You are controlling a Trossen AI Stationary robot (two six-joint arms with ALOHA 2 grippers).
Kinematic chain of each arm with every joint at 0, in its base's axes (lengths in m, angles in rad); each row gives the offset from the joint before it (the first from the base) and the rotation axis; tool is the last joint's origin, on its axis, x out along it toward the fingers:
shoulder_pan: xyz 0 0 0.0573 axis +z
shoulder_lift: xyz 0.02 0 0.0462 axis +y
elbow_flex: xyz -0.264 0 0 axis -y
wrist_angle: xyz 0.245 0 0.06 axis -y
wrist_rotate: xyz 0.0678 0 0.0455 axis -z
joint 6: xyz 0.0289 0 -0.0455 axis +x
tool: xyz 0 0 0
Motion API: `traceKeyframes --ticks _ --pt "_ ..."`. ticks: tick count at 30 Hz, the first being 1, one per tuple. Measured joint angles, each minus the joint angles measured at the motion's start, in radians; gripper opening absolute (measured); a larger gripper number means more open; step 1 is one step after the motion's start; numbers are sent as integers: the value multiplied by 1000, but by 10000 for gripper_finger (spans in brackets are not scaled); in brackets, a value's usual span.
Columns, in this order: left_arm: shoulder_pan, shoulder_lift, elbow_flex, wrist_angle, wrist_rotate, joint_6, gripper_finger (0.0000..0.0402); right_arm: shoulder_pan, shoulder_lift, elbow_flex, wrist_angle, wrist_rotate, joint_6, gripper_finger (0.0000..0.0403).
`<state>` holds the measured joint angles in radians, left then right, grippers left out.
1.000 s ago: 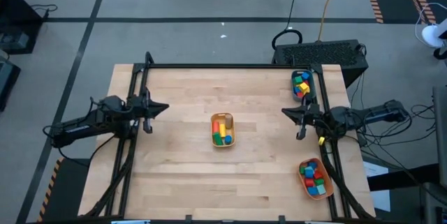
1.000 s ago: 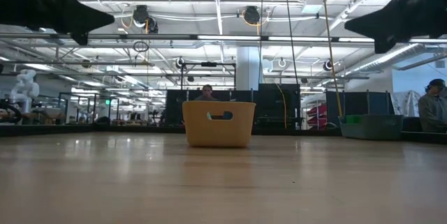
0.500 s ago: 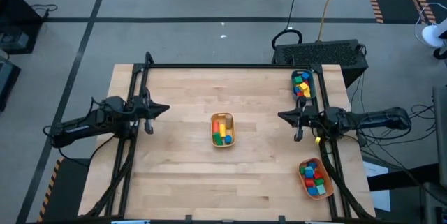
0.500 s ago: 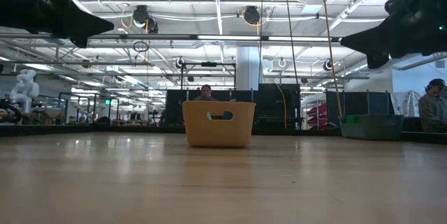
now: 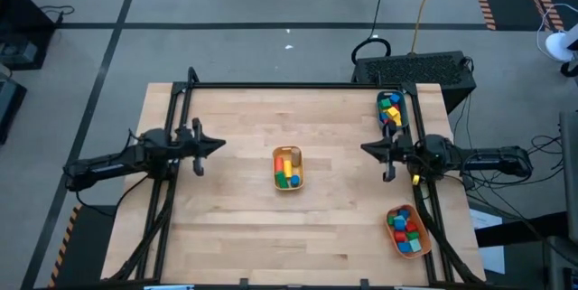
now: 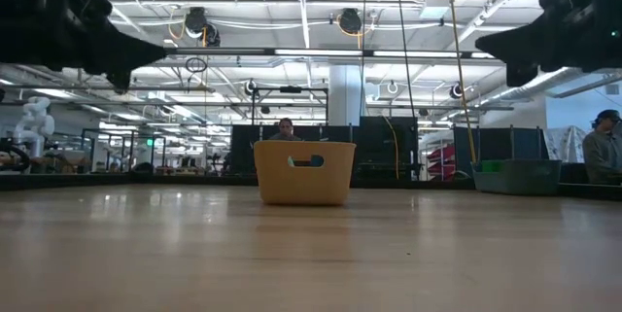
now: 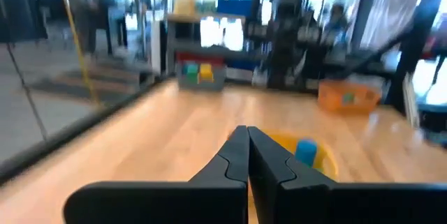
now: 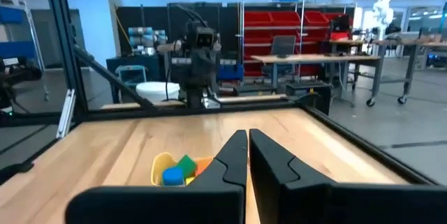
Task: Sort blocks by size
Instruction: Return to Home Position
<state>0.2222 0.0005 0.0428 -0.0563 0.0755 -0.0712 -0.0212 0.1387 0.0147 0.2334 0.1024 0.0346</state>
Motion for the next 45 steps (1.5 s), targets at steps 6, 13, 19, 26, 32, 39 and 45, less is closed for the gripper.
traceKeyframes --ticks 6,13,19,26,32,39,45 --pt "-2 0 -36 95 -58 -44 3 0 -1 0 -86 0 13 0" --pt "-62 0 -36 106 -166 -77 3 0 -1 0 -142 0 10 0" --pt "-141 4 -37 104 -234 -64 3 0 1 0 -117 -1 10 0" --pt "-147 5 -37 90 -181 33 3 0 1 0 -71 -29 -59 0" --pt "-147 5 -37 88 -181 33 3 0 1 0 -70 -19 -79 0" --pt "-147 5 -37 93 -182 27 3 0 1 0 -77 -19 0 0" --pt "-147 5 -37 95 -183 27 3 0 1 0 -85 -20 6 0"
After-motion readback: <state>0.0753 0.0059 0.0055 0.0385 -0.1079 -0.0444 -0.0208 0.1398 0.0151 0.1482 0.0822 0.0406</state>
